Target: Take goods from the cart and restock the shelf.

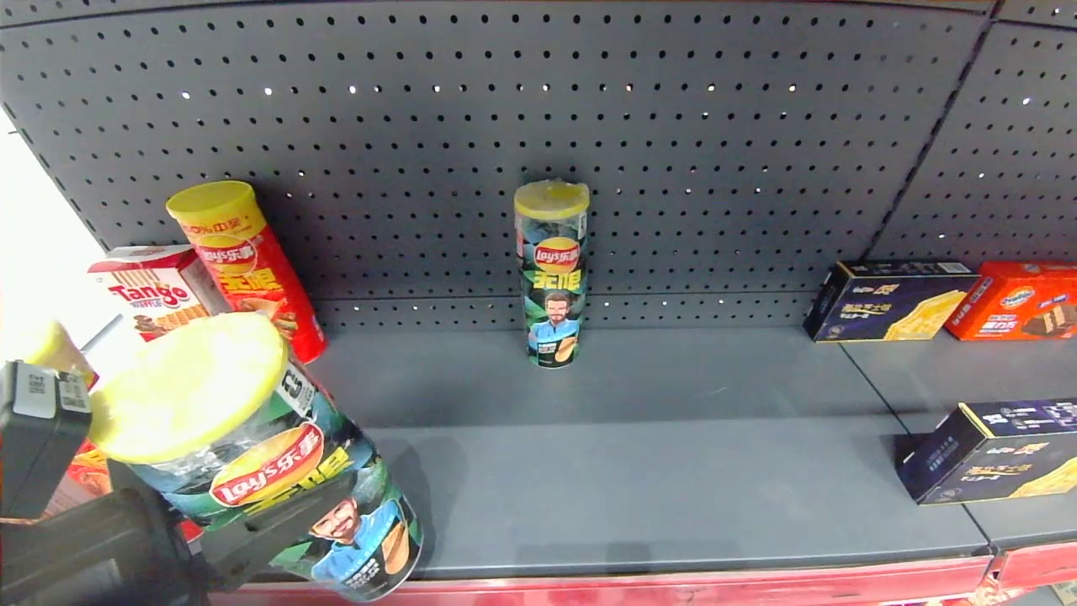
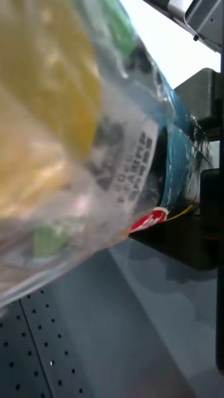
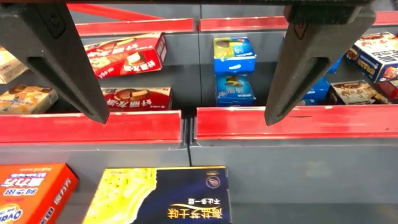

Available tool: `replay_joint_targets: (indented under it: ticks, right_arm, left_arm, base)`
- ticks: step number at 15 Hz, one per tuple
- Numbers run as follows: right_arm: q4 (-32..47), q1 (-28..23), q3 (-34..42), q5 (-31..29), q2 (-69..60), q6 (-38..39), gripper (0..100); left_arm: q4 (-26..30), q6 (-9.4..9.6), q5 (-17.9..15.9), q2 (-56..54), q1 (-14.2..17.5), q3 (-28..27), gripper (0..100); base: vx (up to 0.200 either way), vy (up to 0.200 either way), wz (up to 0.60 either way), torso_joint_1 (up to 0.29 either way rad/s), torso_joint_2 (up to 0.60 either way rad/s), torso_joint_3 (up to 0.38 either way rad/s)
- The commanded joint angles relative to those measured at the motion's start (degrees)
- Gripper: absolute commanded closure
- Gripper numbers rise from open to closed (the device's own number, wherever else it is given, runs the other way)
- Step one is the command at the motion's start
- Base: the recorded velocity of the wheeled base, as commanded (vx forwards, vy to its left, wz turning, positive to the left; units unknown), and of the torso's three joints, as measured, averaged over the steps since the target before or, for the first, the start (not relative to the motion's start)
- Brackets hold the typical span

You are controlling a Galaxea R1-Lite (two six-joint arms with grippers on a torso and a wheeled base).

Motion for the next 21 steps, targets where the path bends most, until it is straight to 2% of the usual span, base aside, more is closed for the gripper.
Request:
replay_joint_targets:
  ticks: [1, 9, 12, 16, 17, 18, 20, 21]
  right_arm:
    - [-0.09, -0.06, 0.0, -0.07, 0.07, 0.19, 0]
    - [0.0, -0.06, 0.0, 0.02, 0.07, 0.1, 0]
    - [-0.09, -0.06, 0.0, -0.07, 0.07, 0.19, 0]
    - [-0.09, -0.06, 0.0, 0.72, 0.07, -0.08, 0]
    - [-0.18, 0.2, -3.78, 2.66, 0.69, 0.27, 0]
    - [0.88, 1.7, -11.69, 5.91, 10.09, 2.03, 0]
    - [0.7, 2.66, -16.87, 8.72, 15.01, -0.96, 0]
    - [3.16, 3.63, -22.06, 10.04, 19.58, -1.31, 0]
  left_arm:
    - [0.0, -0.01, -0.04, 0.03, 0.01, 0.06, 100]
    - [0.0, 0.25, 0.14, -0.32, 0.1, 0.15, 100]
    - [0.0, 1.84, 0.14, -0.32, 0.1, 0.15, 100]
    - [0.0, 1.84, 0.22, -0.15, 0.28, 0.77, 100]
    - [0.0, 1.84, 0.22, -0.24, 0.28, 0.5, 100]
    - [0.0, 1.84, 0.14, -0.15, 0.19, 0.15, 100]
    - [-0.09, 1.84, 0.22, 0.03, 0.19, 0.42, 100]
    - [-0.09, 1.75, 0.14, 0.03, 0.28, 0.5, 100]
  base:
    - [0.0, 0.0, 0.0, 0.0, 0.0, 0.0]
    - [0.0, 0.0, 0.0, 0.0, 0.0, 0.0]
    - [0.0, 0.0, 0.0, 0.0, 0.0, 0.0]
    - [0.0, 0.0, 0.0, 0.0, 0.0, 0.0]
    - [0.0, 0.0, 0.0, 0.0, 0.0, 0.0]
    - [0.0, 0.0, 0.0, 0.0, 0.0, 0.0]
    - [0.0, 0.0, 0.0, 0.0, 0.0, 0.0]
    - [0.0, 0.0, 0.0, 0.0, 0.0, 0.0]
